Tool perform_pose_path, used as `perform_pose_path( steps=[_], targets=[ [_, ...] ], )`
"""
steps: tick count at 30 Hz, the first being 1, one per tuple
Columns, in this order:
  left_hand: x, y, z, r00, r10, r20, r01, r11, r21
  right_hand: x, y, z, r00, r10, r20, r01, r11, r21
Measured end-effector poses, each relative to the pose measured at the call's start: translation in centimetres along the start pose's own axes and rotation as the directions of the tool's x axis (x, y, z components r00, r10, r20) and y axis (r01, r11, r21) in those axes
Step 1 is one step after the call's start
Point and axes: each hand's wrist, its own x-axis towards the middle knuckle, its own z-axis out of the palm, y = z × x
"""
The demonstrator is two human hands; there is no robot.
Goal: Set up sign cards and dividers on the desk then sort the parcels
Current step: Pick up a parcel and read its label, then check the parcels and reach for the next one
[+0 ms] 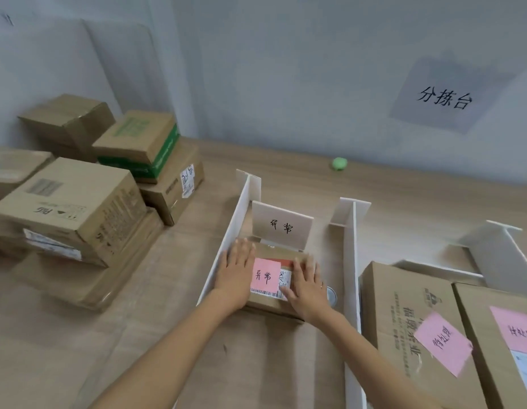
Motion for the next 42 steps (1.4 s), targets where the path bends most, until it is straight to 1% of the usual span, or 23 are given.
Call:
perform_pose_path(
  steps=[1,3,5,6,8,11,13,15,18,21,22,24,26,28,30,32,35,38,40,42],
  targets=[
    [-0.9,0.0,-0.7,0.997,-0.029,-0.071,0.021,0.993,-0.114,-0.5,-0.4,-0.4,0.999,0.003,-0.037,-0.002,1.000,0.022],
    [-4.1,-0.7,-2.9,0.987,-0.022,-0.160,-0.025,0.957,-0.290,-1.5,-1.5,-1.3,0.994,-0.025,-0.110,0.030,0.999,0.043],
    [-8.1,-3.2,-5.3,0.971,0.037,-0.237,-0.115,0.939,-0.323,-2.7,-3.2,-2.5,0.987,-0.077,-0.140,0.083,0.996,0.038],
    [-10.1,-5.1,-6.4,0.966,0.043,-0.256,-0.126,0.939,-0.320,-3.5,-4.5,-3.2,0.984,-0.110,-0.140,0.116,0.993,0.034],
    [-13.4,-9.5,-8.4,0.965,-0.017,-0.261,-0.075,0.938,-0.337,-4.9,-7.7,-4.6,0.972,-0.186,-0.142,0.190,0.982,0.017],
    [-17.9,-16.4,-10.9,0.962,-0.178,-0.208,0.079,0.908,-0.410,-7.0,-13.8,-6.1,0.951,-0.268,-0.157,0.274,0.962,0.019],
    [-20.1,-20.8,-12.4,0.956,-0.231,-0.178,0.136,0.893,-0.428,-8.0,-18.3,-6.6,0.938,-0.312,-0.149,0.318,0.948,0.020],
    [-21.7,-25.0,-13.9,0.951,-0.243,-0.190,0.135,0.882,-0.451,-8.6,-22.9,-6.5,0.934,-0.339,-0.114,0.343,0.939,0.021],
    [-22.4,-31.0,-16.8,0.928,-0.283,-0.243,0.119,0.843,-0.525,-9.1,-29.5,-5.8,0.934,-0.335,-0.124,0.347,0.933,0.094],
    [-21.4,-36.3,-19.1,0.897,-0.368,-0.245,0.134,0.755,-0.642,-8.6,-35.5,-4.3,0.955,-0.287,-0.078,0.298,0.925,0.238],
    [-20.4,-37.9,-19.6,0.891,-0.393,-0.226,0.145,0.719,-0.679,-8.2,-37.3,-3.9,0.963,-0.264,-0.063,0.270,0.918,0.292],
    [-18.0,-40.5,-20.3,0.889,-0.429,-0.162,0.176,0.646,-0.742,-7.1,-40.5,-2.8,0.981,-0.179,-0.070,0.191,0.894,0.405],
    [-15.4,-42.4,-20.2,0.896,-0.437,-0.081,0.209,0.576,-0.791,-6.0,-42.6,-1.4,0.996,-0.069,-0.064,0.093,0.842,0.532],
    [-13.4,-43.1,-19.4,0.909,-0.417,0.021,0.244,0.488,-0.838,-4.9,-44.0,-0.2,1.000,0.022,-0.013,-0.009,0.782,0.624],
    [-12.0,-43.2,-18.4,0.928,-0.361,0.090,0.249,0.422,-0.872,-3.4,-44.6,1.2,0.997,0.073,0.040,-0.081,0.750,0.656],
    [-10.9,-43.3,-17.3,0.942,-0.304,0.143,0.251,0.353,-0.901,-2.1,-44.9,2.4,0.990,0.098,0.098,-0.139,0.702,0.699],
    [-9.7,-44.0,-16.0,0.943,-0.272,0.189,0.260,0.253,-0.932,-0.6,-45.3,3.6,0.975,0.164,0.150,-0.222,0.648,0.729],
    [-9.9,-45.0,-15.1,0.960,-0.233,0.154,0.204,0.208,-0.957,0.1,-45.2,4.1,0.961,0.240,0.138,-0.259,0.601,0.757],
    [-11.2,-45.2,-14.8,0.968,-0.223,0.113,0.157,0.191,-0.969,-0.3,-44.8,4.5,0.951,0.272,0.145,-0.274,0.530,0.802],
    [-12.9,-44.9,-14.8,0.973,-0.222,0.067,0.119,0.232,-0.965,-1.5,-44.8,4.7,0.944,0.278,0.178,-0.288,0.428,0.857]
  ],
)
